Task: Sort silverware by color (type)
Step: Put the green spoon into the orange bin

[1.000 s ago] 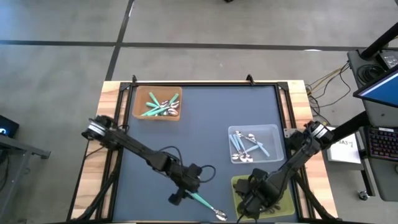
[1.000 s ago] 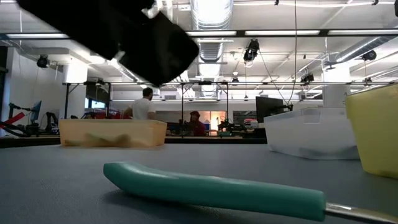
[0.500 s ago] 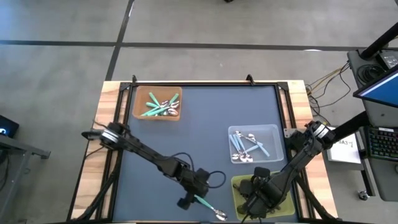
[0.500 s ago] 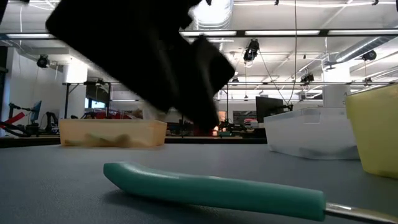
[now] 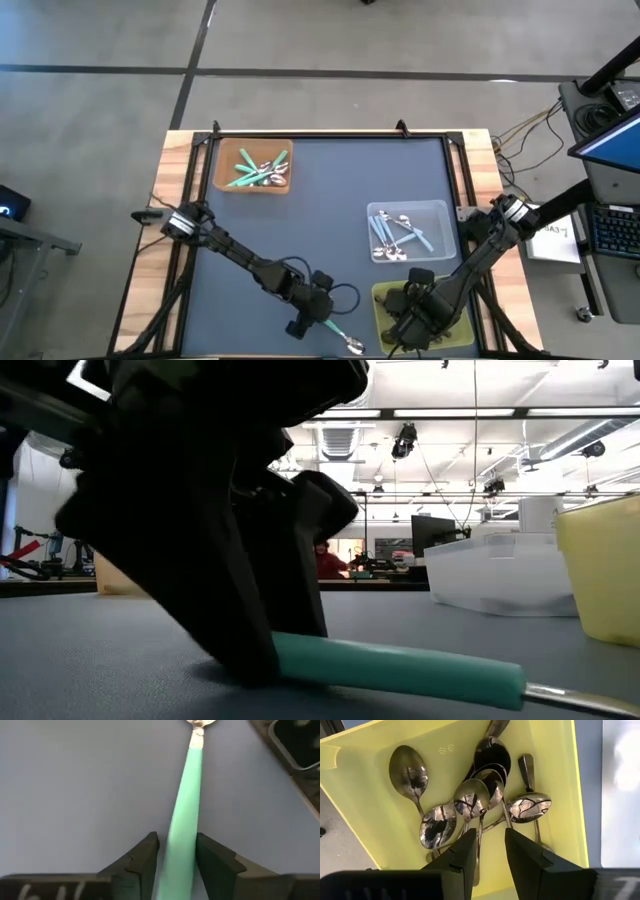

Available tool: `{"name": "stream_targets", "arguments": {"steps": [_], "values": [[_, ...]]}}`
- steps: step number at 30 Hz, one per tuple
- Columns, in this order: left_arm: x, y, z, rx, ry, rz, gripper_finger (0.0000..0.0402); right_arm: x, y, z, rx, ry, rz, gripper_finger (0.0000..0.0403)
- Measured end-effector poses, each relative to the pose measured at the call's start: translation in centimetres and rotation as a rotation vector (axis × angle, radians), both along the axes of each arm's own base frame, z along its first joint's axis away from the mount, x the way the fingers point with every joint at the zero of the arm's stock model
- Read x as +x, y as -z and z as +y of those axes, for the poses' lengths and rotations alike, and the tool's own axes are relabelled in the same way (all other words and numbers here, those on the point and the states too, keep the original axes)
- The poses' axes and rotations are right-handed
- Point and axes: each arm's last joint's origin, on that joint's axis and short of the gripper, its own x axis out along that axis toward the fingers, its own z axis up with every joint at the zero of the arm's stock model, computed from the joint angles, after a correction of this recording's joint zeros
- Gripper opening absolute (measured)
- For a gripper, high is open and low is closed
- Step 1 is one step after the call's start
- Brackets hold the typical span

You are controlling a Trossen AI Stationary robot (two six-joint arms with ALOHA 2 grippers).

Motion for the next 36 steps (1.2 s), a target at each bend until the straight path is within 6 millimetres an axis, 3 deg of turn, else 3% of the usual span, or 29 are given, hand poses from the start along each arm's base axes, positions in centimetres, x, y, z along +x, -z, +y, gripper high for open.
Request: {"name": "stream_targets", "arguments": {"steps": [6, 14, 19, 28, 36], "values": [[-0.2, 0.2, 0.4, 0.029, -0.092, 0.033, 0.0057, 0.0, 0.0, 0.0, -0.002, -0.001, 0.002, 0.0096], [-0.3, -0.2, 0.6, -0.125, -0.385, 0.120, 0.0057, 0.0, 0.0, 0.0, -0.003, -0.024, 0.001, 0.0096], [-0.7, -1.5, 1.0, -0.130, -0.474, 0.144, 0.0057, -0.1, 0.0, -0.1, -0.005, -0.036, 0.003, 0.0095], [-3.6, -4.5, 3.8, 0.124, -0.644, 0.198, 0.0056, -0.5, 0.0, -0.6, -0.082, -0.108, 0.031, 0.0095], [-8.4, -9.2, 8.3, 0.056, -0.837, 0.078, 0.0056, 1.0, 0.2, -2.5, -0.178, -0.188, -0.022, 0.0095]]}}
